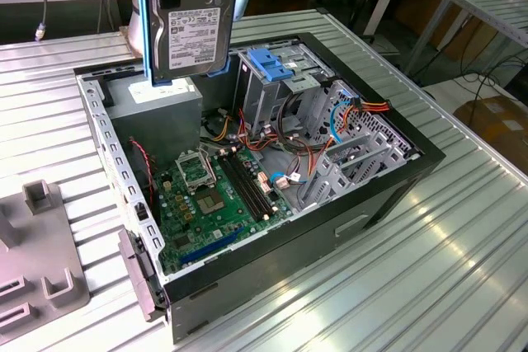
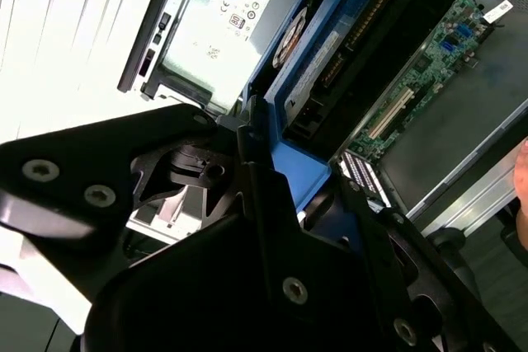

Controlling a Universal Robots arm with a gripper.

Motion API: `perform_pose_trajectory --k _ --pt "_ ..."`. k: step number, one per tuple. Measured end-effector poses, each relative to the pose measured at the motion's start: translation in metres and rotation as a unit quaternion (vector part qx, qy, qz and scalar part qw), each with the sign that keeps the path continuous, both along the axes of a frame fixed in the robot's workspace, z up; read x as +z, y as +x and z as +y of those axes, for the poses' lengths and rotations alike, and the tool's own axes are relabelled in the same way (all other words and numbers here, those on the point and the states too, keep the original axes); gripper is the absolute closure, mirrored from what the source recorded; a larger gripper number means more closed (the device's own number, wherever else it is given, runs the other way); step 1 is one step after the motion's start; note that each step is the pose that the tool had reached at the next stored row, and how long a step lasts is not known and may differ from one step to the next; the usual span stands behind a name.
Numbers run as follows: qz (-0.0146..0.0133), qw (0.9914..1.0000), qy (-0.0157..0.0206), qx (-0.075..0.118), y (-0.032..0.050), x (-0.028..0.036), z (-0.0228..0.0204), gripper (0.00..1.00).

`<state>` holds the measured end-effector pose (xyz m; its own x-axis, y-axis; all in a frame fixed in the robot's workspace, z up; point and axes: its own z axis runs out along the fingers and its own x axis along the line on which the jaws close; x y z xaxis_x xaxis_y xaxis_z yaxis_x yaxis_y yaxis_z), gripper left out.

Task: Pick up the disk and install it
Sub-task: 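Insert the disk into the insertion slot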

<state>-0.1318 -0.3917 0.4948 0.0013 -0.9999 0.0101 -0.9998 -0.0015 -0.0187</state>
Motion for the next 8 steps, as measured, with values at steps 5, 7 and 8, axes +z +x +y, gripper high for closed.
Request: perform_pose_trajectory --k 5,7,8 --pt "0.0 1.0 0.0 0.0 -0.0001 0.0 -0.0049 0.63" --pt "0.0 1.0 0.0 0.0 -0.0001 0.0 -0.0073 0.63" --pt "0.0 1.0 0.0 0.0 -0.0001 0.0 -0.0089 0.63"
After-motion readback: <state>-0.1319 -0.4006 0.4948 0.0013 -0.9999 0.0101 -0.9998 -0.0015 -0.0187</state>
